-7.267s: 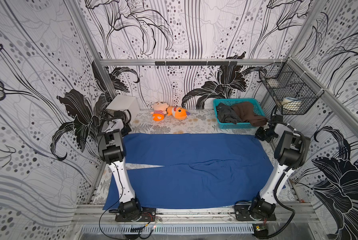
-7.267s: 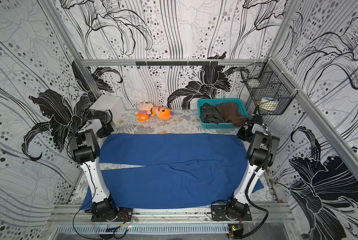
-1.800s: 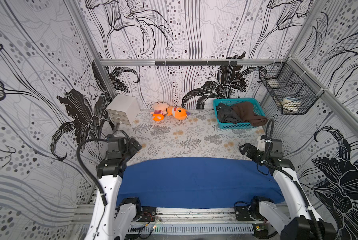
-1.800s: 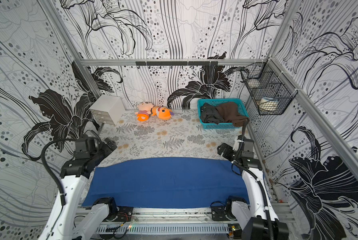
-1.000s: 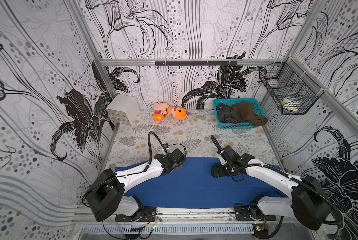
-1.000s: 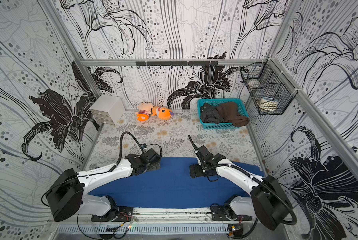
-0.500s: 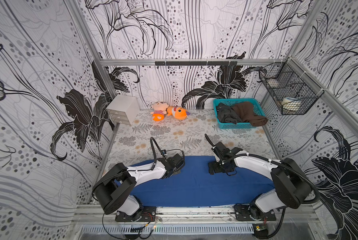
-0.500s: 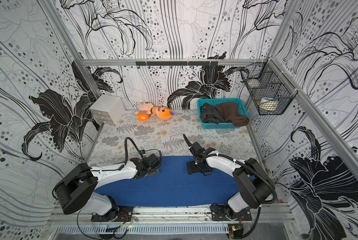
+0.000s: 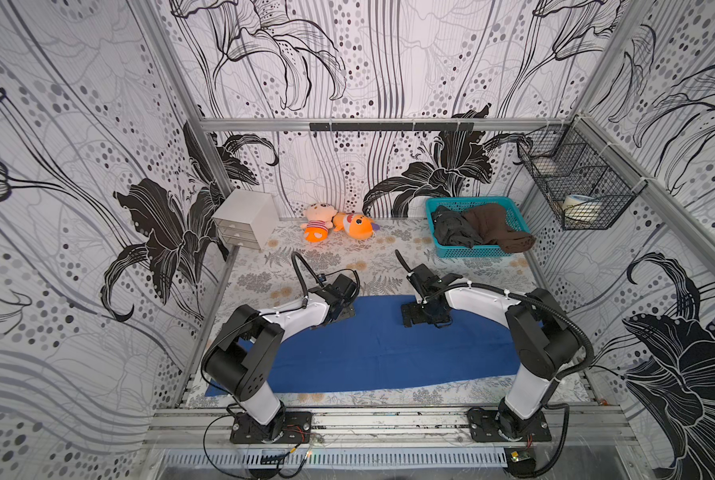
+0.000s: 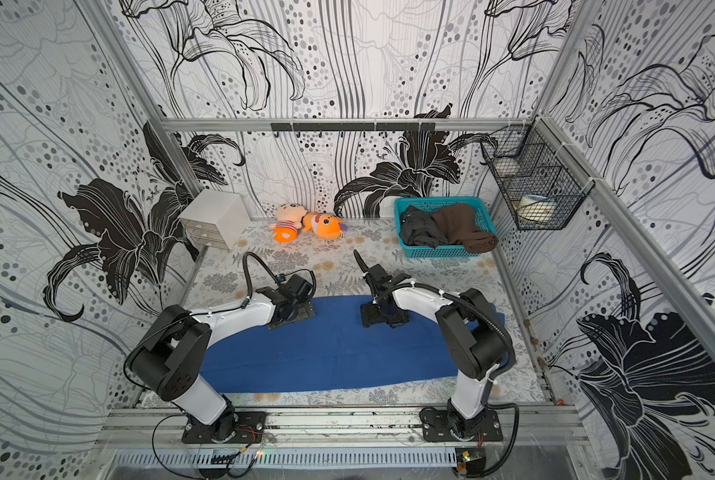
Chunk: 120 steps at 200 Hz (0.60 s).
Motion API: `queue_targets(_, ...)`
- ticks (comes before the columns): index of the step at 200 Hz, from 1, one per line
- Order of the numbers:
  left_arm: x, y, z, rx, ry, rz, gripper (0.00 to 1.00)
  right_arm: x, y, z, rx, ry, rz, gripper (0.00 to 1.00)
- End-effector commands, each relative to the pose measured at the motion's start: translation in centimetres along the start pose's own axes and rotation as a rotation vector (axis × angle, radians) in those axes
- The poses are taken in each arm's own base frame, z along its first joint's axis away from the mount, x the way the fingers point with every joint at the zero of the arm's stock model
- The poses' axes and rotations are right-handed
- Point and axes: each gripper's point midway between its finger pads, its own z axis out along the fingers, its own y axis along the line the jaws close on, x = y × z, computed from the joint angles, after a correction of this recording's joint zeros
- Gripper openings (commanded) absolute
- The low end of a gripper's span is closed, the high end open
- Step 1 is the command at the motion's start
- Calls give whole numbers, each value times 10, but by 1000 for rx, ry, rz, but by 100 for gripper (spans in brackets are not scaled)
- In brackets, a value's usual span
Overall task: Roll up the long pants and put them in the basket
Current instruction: Move the long pant to the center of the board.
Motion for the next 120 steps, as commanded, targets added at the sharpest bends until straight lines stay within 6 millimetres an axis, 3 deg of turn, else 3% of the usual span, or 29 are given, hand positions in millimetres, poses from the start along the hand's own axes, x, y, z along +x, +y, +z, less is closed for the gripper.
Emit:
queue_targets(1, -17, 0, 11, 11, 23, 33, 99, -13, 12, 24, -138, 21, 38, 99)
queue_targets(53, -49, 17, 28, 33, 44, -10, 99, -39, 8, 28, -177, 12, 78, 99)
queue_targets(81, -59, 8, 33, 71, 40, -2, 99, -44, 8, 24, -184, -2, 77, 99)
queue_targets(120, -53, 3, 8, 101, 30, -20, 99, -38, 4, 18, -174, -14, 69, 99)
